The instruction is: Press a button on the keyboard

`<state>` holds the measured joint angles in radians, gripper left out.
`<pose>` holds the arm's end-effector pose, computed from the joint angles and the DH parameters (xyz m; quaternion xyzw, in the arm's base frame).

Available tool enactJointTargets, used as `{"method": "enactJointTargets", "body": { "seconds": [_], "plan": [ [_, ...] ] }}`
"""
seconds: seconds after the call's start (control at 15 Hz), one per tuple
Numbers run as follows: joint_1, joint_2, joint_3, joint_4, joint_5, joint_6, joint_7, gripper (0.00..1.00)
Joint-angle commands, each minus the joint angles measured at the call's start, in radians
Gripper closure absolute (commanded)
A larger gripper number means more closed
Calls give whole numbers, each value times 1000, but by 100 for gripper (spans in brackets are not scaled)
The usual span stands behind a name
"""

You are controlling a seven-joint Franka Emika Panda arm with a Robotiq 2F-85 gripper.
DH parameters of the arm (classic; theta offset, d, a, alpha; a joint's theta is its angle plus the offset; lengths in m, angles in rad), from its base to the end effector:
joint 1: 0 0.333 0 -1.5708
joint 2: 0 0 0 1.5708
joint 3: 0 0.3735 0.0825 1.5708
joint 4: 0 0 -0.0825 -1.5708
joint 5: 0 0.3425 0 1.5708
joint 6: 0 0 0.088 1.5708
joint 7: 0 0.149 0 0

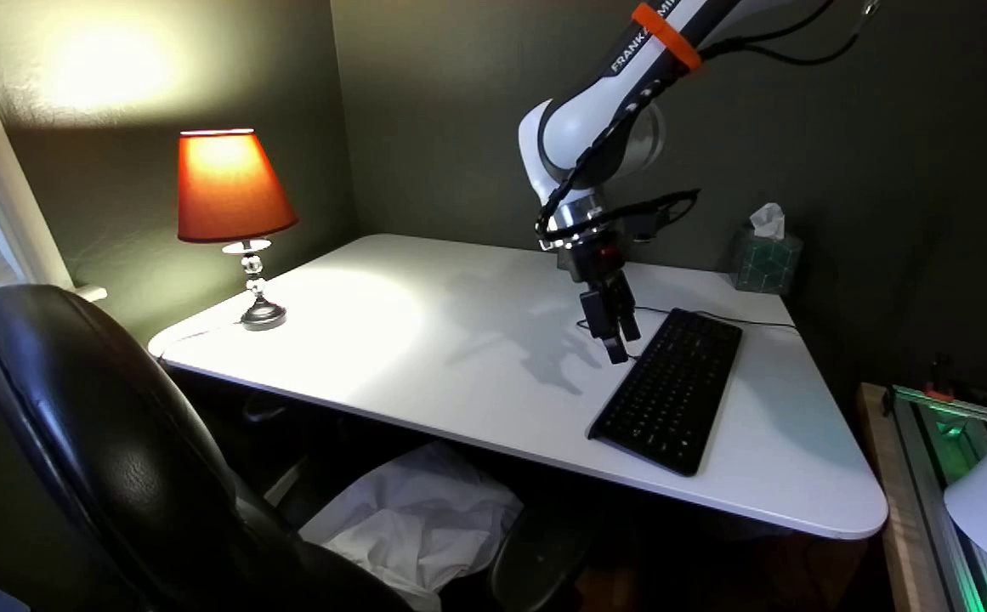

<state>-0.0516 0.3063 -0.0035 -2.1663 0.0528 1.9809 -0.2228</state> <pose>0.4753 -0.0208 0.2739 -0.9676 -0.0651 0.2381 0.0539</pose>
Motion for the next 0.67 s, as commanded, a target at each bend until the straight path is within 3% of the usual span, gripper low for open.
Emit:
{"method": "enactJointTargets", "body": {
  "seconds": [0.0, 0.6],
  "plan": [
    [-1, -67, 0, -63, -8, 26, 2, 0],
    [-1, -60, -2, -36, 0, -1, 3, 0]
  ]
}}
